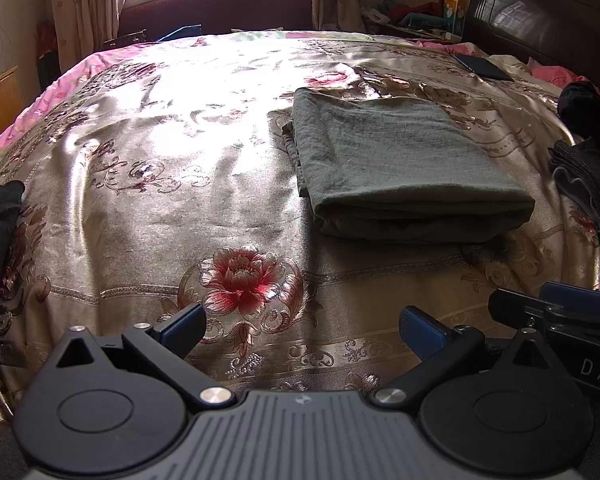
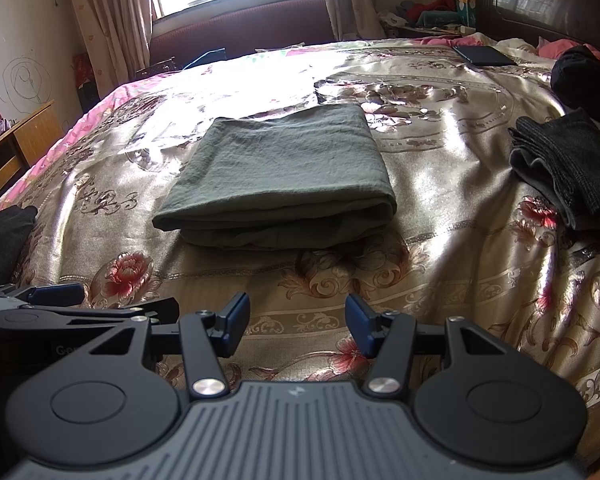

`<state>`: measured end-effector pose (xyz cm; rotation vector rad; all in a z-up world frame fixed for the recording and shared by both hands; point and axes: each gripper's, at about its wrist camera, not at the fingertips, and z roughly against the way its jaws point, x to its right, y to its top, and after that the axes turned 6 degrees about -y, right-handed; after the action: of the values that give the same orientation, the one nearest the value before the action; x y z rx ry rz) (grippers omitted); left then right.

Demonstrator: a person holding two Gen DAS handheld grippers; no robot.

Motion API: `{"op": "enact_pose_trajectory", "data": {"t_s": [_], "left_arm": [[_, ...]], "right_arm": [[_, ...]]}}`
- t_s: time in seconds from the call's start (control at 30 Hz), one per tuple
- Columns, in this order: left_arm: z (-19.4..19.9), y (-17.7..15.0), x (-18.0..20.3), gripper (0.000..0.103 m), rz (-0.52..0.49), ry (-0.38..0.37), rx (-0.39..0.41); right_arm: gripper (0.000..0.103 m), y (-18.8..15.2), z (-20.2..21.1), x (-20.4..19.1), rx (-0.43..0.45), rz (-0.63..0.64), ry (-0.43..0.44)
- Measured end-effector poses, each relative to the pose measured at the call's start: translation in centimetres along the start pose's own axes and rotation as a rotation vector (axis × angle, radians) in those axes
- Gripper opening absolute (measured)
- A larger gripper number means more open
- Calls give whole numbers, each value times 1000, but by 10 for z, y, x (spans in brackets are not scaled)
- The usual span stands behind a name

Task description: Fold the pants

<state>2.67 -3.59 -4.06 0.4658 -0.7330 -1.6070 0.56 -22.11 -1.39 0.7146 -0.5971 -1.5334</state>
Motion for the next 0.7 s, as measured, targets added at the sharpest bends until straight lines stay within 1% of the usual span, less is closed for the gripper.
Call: {"op": "enact_pose_trajectory", "data": {"t_s": [0.7], "left_arm": [[-1, 0, 0, 103, 3, -2, -6]], "right_arm": [[54, 0, -1, 0, -1, 0, 0]]}}
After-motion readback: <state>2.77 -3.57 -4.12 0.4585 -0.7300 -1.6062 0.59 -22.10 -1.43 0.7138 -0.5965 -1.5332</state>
